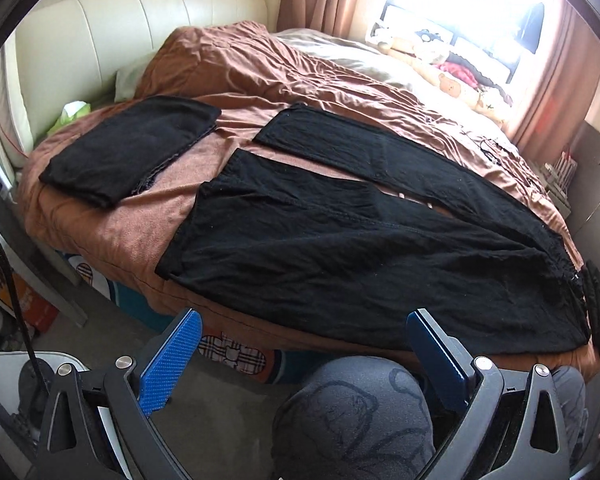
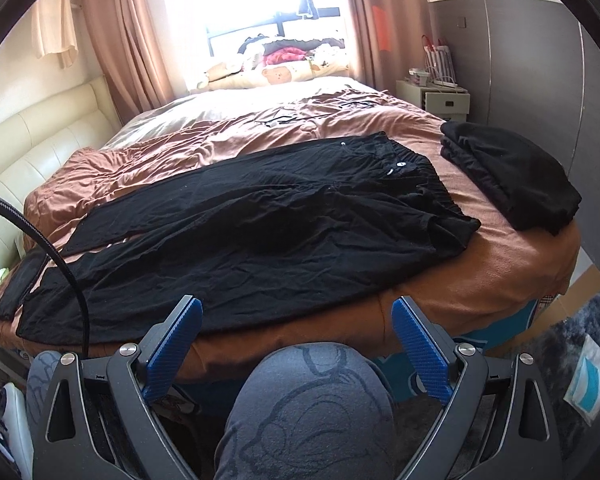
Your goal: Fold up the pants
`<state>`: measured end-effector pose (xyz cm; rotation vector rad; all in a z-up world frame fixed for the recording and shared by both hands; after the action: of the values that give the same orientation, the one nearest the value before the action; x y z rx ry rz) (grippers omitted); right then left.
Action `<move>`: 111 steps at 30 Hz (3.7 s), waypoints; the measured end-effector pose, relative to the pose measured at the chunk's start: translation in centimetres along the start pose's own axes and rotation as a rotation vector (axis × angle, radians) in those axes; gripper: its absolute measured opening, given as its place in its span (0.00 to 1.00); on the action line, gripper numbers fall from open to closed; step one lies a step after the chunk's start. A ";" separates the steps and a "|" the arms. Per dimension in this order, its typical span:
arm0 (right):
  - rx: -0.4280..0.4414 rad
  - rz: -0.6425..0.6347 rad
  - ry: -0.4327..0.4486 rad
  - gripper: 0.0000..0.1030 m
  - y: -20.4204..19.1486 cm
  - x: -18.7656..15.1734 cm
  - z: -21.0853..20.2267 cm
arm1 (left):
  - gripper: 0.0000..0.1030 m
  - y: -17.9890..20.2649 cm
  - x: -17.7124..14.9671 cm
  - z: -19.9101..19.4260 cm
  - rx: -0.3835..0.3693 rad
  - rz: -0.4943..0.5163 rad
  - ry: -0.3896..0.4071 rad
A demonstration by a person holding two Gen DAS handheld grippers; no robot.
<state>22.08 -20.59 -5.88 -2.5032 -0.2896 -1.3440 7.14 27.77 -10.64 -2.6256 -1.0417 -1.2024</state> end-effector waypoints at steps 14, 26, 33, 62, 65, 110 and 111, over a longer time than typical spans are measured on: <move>-0.086 0.079 -0.075 0.93 3.0 1.5 4.9 | 1.00 -0.9 -0.1 4.1 -0.052 -0.086 -0.111; -0.114 0.187 -0.139 0.93 7.1 1.4 9.4 | 0.99 -4.7 0.0 7.2 -0.038 -0.272 -0.074; -0.095 0.264 -0.170 0.87 10.1 1.4 12.6 | 0.72 -6.9 -0.7 9.5 0.054 -0.330 -0.095; -0.077 0.424 -0.179 0.76 15.9 -0.4 16.0 | 0.52 -10.5 -0.6 8.7 0.035 -0.468 0.100; -0.069 0.448 -0.167 0.76 16.7 -0.6 16.2 | 0.49 -11.2 -1.0 9.2 0.048 -0.497 0.092; 0.201 0.580 0.085 0.01 21.1 9.6 15.2 | 0.04 -5.7 15.1 3.7 0.015 -0.272 0.310; 0.205 0.580 0.088 0.01 21.1 9.9 15.3 | 0.04 -5.5 15.8 3.8 0.013 -0.265 0.312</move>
<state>45.83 -34.79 -8.90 -2.1133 0.2867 -1.1091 13.61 41.93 -3.46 -2.2386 -1.3513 -1.5863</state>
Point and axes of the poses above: each gripper's, at about its wrist camera, not at the fingertips, and z roughly the way its jaws point, y to its right, x to its top, the point moved 5 cm from there along z, roughly the way its jaws point, and after that the axes turned 6 degrees about y, right-handed, at the moved point
